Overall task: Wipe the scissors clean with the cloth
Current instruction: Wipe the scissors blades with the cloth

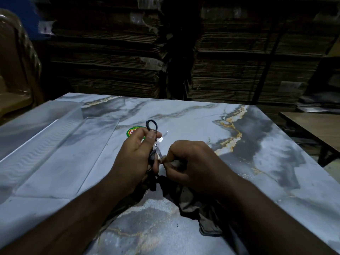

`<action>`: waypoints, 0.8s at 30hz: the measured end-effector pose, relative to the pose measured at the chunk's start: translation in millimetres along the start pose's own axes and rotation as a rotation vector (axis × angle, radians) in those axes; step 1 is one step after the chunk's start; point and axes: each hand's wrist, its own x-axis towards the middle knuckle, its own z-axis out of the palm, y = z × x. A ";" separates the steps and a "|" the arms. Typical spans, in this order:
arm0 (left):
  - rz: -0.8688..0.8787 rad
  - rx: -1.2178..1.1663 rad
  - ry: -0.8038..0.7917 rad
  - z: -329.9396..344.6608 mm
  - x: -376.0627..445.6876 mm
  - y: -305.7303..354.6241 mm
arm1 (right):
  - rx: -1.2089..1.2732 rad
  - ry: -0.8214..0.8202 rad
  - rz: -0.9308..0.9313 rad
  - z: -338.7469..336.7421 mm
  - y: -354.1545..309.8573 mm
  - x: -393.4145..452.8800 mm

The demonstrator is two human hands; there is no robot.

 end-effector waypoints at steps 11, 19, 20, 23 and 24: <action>0.004 0.089 0.015 6.4 -4.8 0.7 | -0.229 -0.058 -0.066 -7.6 -9.0 2.4; -0.014 0.077 -0.009 8.3 -8.0 3.8 | -0.153 0.132 -0.017 -16.4 -4.3 0.2; -0.007 0.109 -0.016 9.2 -8.4 4.0 | -0.136 0.117 -0.013 -12.6 -4.3 1.6; -0.003 0.127 0.007 8.2 -7.4 0.7 | -0.078 0.008 0.043 -7.1 -1.7 3.5; -0.010 0.107 0.027 7.4 -6.7 -0.1 | -0.078 -0.028 0.052 -9.0 -0.8 2.4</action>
